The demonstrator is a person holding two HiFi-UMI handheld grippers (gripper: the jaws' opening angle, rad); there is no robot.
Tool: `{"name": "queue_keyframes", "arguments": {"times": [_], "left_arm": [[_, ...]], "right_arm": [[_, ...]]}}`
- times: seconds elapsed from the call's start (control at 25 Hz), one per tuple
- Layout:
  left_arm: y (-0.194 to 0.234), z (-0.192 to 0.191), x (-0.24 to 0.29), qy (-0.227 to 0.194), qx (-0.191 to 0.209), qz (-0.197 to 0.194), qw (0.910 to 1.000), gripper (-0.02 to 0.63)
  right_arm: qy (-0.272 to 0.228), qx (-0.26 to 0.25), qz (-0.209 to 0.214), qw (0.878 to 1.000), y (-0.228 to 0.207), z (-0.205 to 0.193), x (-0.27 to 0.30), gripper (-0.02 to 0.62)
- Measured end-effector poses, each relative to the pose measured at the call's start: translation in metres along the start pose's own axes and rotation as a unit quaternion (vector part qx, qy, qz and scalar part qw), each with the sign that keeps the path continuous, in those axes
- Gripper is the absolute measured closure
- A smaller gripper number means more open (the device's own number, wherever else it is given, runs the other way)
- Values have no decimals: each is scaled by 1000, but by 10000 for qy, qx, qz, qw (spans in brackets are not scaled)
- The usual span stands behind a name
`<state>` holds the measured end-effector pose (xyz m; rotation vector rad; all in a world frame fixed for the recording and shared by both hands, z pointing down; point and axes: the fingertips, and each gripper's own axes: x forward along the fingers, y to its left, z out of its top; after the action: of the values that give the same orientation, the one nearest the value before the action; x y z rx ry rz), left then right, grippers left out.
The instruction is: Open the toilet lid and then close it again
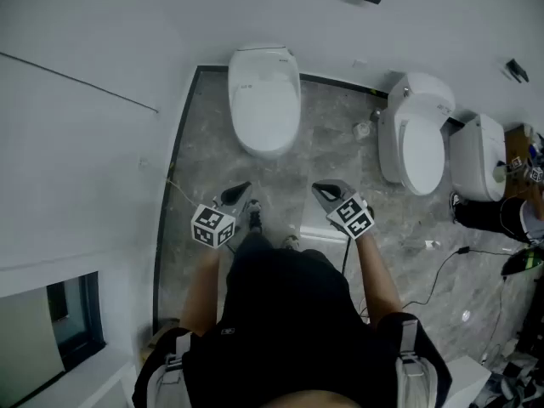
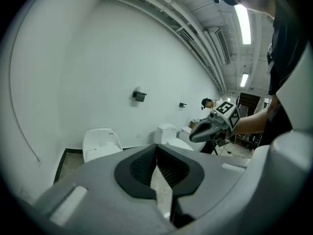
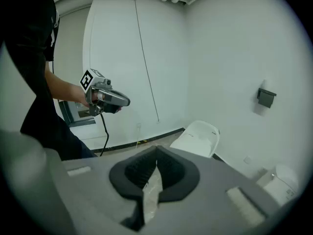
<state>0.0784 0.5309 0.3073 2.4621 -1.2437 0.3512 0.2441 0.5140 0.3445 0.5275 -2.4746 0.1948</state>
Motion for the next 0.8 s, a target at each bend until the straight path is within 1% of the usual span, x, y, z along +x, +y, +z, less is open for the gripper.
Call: {"name": "queue_keyframes", "arguments": {"times": [0.2,0.64,0.8], "left_arm": [[13,4,4,65,10,-49,10000,595],[56,9,5,173,-38,-124,9998,595],[74,9,7,223,-80,-154,9996,595]], "right_arm": [[50,47,4,10000,-7,7,12,592],[30,378,156,9992,-13,25,48,592],[-104,529,124,9985,-17,33,58,592]]}}
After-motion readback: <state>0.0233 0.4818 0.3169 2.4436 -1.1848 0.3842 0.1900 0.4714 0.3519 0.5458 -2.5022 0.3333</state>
